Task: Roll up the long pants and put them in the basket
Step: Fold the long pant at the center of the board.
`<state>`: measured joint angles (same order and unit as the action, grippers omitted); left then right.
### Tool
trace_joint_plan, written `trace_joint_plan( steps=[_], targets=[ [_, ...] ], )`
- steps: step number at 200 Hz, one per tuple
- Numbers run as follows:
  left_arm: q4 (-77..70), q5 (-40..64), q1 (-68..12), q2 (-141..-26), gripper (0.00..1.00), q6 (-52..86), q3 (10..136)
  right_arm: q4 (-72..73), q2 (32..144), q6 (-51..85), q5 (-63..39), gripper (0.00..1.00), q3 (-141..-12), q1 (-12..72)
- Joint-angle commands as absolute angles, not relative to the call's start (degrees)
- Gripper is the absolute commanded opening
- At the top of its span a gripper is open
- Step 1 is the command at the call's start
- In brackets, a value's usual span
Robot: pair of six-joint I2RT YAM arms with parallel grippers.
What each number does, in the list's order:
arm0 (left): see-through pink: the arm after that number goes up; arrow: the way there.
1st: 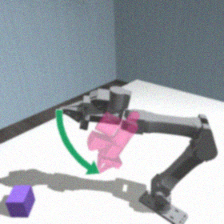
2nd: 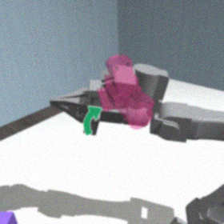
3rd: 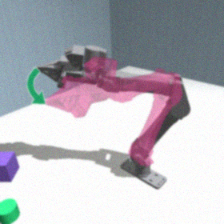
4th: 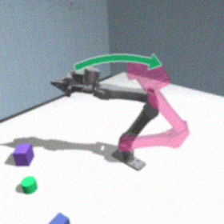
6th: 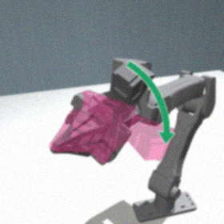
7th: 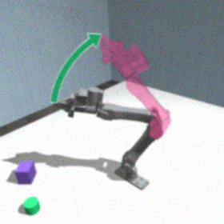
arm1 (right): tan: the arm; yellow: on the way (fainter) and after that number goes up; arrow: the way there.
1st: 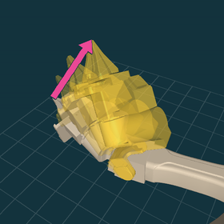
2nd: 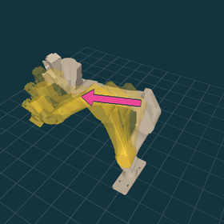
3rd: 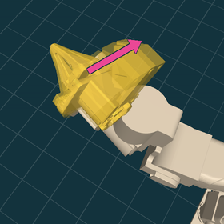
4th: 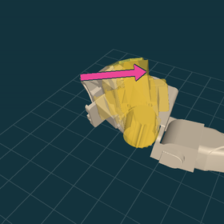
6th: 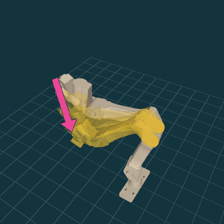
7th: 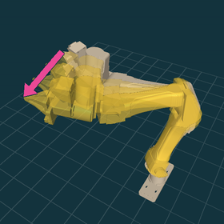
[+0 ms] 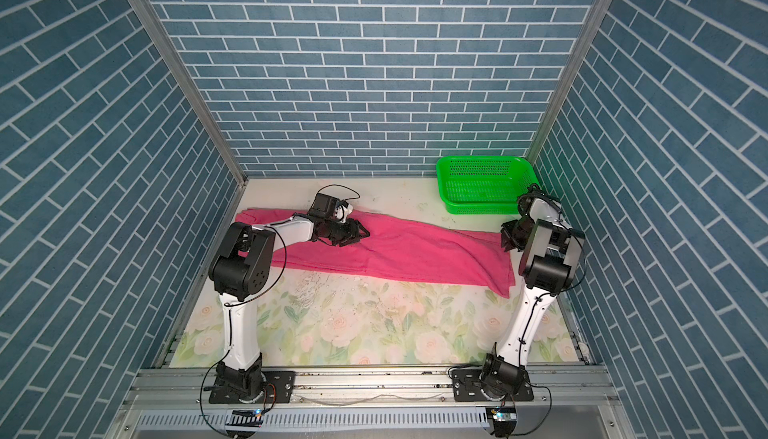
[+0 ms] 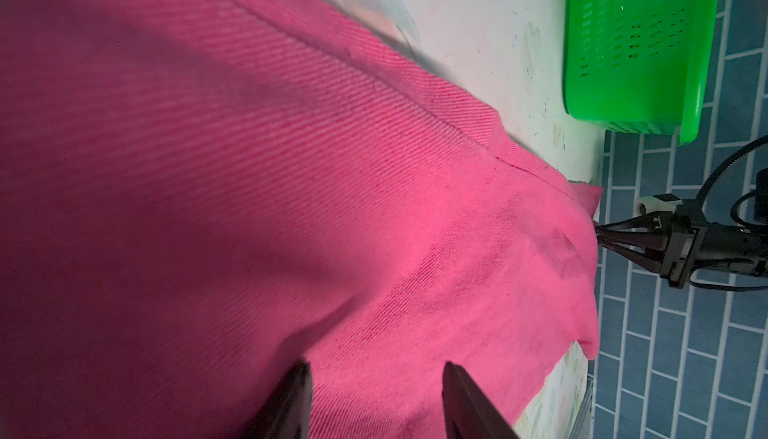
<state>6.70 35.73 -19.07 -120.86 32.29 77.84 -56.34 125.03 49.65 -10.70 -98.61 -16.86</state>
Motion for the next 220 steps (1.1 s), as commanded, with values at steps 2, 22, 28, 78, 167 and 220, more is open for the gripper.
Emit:
trace_joint_plan(
  steps=[2, 22, 28, 78, 167, 220],
  targets=[
    [12.1, 30.9, -17.8, -121.8, 0.55, 31.3, 76.1, -56.9, 123.4, 50.4, -9.3, 0.25, -99.3, -16.6],
    [12.2, 30.9, -17.8, -121.8, 0.55, 31.2, 76.2, -57.0, 124.6, 50.5, -9.5, 0.26, -100.4, -16.6],
    [12.3, 30.8, -17.8, -121.8, 0.55, 31.2, 76.2, -57.0, 125.0, 50.5, -9.4, 0.27, -100.7, -16.6],
    [12.6, 30.8, -17.7, -121.9, 0.55, 31.1, 76.1, -56.8, 128.8, 51.7, -9.6, 0.27, -103.8, -16.6],
    [12.8, 30.8, -17.7, -122.5, 0.55, 31.3, 76.8, -60.1, 132.3, 52.0, -10.7, 0.26, -104.2, -16.0],
    [13.0, 30.8, -17.8, -122.6, 0.55, 31.2, 77.0, -63.0, 133.8, 50.9, -10.6, 0.20, -104.3, -15.6]
  ],
)
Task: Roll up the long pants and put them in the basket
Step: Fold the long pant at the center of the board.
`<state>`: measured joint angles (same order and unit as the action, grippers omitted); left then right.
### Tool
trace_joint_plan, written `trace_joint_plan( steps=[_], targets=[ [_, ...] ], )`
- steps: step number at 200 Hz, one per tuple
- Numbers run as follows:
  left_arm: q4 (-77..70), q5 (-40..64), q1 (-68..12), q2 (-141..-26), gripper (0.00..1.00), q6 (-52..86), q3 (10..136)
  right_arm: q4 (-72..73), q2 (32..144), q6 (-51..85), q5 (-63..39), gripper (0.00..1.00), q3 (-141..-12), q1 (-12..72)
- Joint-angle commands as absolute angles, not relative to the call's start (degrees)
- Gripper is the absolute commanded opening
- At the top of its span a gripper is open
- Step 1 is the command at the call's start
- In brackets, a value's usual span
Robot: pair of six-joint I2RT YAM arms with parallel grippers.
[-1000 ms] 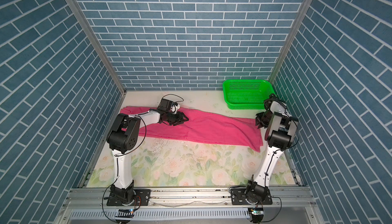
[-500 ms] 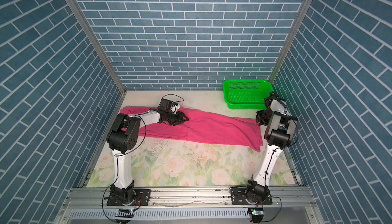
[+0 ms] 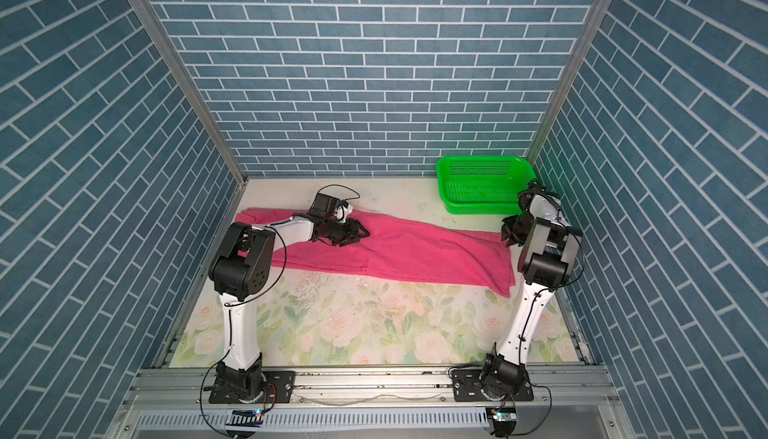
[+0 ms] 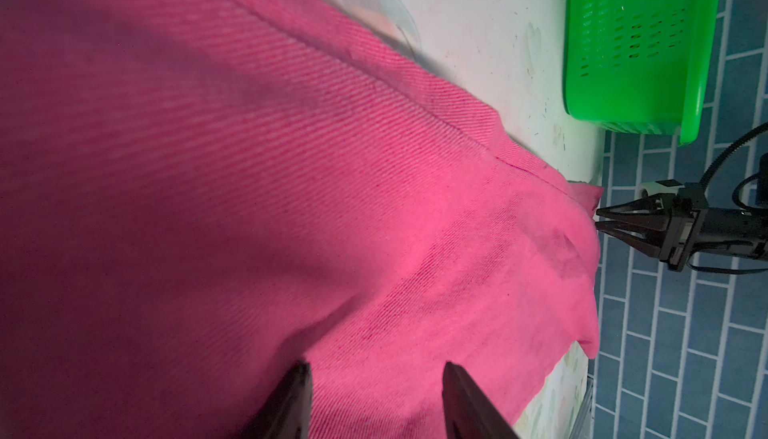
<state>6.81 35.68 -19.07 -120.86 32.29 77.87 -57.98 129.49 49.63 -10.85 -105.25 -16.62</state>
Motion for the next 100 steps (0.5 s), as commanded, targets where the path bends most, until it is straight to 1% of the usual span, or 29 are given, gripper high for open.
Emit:
trace_joint_plan(
  steps=[1, 19, 32, 96, 100],
  targets=[
    [13.1, 30.8, -17.8, -122.6, 0.55, 31.2, 77.0, -63.1, 133.8, 50.8, -10.5, 0.20, -104.3, -15.6],
    [13.1, 30.7, -17.8, -122.5, 0.55, 31.1, 77.0, -63.8, 133.7, 50.3, -9.7, 0.06, -104.4, -15.5],
    [13.2, 30.6, -17.7, -122.5, 0.55, 31.0, 77.0, -64.1, 133.3, 50.0, -9.3, 0.00, -104.4, -15.5],
    [12.9, 30.6, -17.7, -122.2, 0.55, 31.0, 77.1, -65.0, 130.8, 48.2, -8.1, 0.00, -105.0, -15.5],
    [12.9, 30.6, -17.8, -122.2, 0.55, 31.0, 77.1, -65.0, 130.5, 48.1, -8.2, 0.07, -105.0, -15.5]
  ],
)
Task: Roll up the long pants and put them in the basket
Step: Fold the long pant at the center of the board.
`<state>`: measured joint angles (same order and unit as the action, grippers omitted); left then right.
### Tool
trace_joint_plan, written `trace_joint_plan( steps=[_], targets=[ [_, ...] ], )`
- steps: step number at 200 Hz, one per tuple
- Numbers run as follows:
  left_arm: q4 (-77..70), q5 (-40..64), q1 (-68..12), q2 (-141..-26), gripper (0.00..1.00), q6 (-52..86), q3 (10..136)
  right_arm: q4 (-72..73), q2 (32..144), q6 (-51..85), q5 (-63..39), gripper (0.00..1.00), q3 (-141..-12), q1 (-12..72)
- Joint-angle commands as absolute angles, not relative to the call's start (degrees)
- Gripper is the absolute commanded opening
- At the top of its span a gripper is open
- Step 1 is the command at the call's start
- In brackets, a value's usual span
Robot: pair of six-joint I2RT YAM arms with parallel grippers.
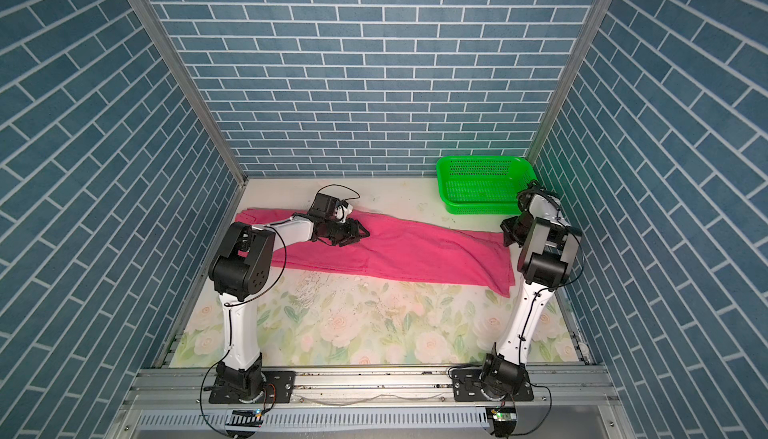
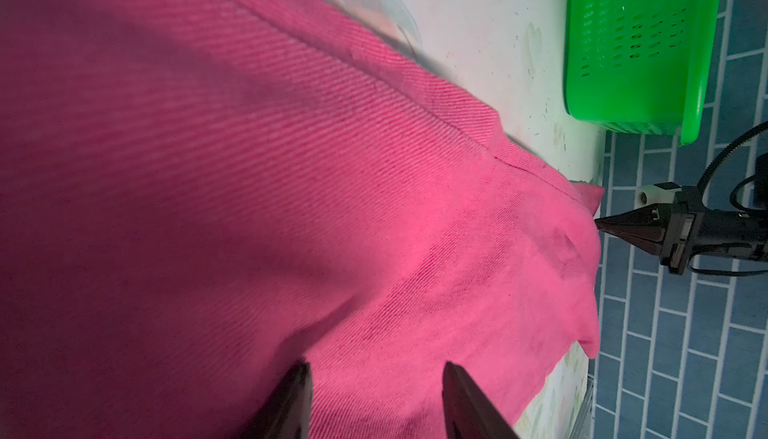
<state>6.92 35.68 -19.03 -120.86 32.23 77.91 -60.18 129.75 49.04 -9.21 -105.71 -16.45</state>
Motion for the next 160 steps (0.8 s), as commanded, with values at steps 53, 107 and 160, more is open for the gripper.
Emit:
trace_joint_plan(
  steps=[53, 107, 160],
  targets=[
    [12.6, 30.6, -17.8, -121.6, 0.55, 31.0, 76.1, -65.4, 126.1, 48.3, -9.2, 0.31, -101.3, -15.4],
    [12.6, 30.8, -17.8, -121.8, 0.55, 31.0, 76.6, -65.4, 121.1, 49.7, -8.6, 0.29, -99.5, -15.4],
    [12.2, 31.0, -17.8, -122.3, 0.55, 31.2, 77.1, -65.8, 117.9, 49.9, -7.6, 0.28, -102.4, -15.4]
  ],
)
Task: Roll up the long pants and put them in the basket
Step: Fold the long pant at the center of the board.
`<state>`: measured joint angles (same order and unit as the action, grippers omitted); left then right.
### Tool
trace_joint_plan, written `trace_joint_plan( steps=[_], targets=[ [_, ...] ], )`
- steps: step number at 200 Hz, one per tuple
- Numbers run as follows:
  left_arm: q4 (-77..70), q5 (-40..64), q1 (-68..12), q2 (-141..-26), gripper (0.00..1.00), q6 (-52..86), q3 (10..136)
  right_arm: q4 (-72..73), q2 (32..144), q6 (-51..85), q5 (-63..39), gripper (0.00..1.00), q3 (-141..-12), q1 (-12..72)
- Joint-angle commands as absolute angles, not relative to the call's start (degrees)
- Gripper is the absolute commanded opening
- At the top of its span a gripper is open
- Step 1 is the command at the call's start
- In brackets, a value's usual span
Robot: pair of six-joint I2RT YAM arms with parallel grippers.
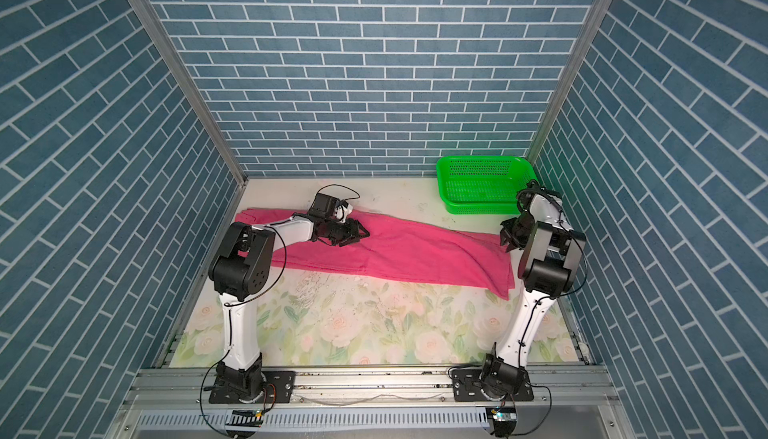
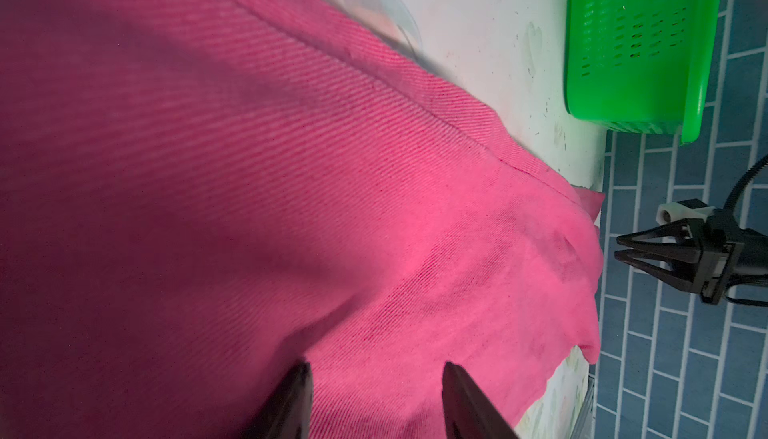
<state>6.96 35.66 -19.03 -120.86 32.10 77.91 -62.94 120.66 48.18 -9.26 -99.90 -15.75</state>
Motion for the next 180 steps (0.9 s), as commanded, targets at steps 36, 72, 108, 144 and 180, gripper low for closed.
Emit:
trace_joint_plan(
  steps=[36, 72, 108, 144, 180],
  targets=[
    [12.3, 31.1, -17.8, -122.7, 0.55, 31.3, 77.6, -65.9, 117.8, 50.2, -8.5, 0.28, -100.9, -15.3],
    [12.7, 31.0, -17.8, -122.4, 0.55, 30.9, 77.5, -64.2, 119.8, 50.5, -8.9, 0.28, -99.6, -15.3],
    [13.0, 30.9, -17.8, -121.8, 0.55, 30.6, 76.6, -63.1, 123.7, 50.2, -8.5, 0.29, -102.0, -15.3],
    [13.4, 30.9, -17.7, -121.8, 0.55, 30.5, 76.6, -62.9, 127.7, 50.1, -8.3, 0.32, -104.4, -15.3],
    [13.5, 31.0, -17.7, -122.2, 0.55, 30.5, 77.0, -61.8, 129.1, 50.4, -8.3, 0.42, -104.0, -15.2]
  ],
)
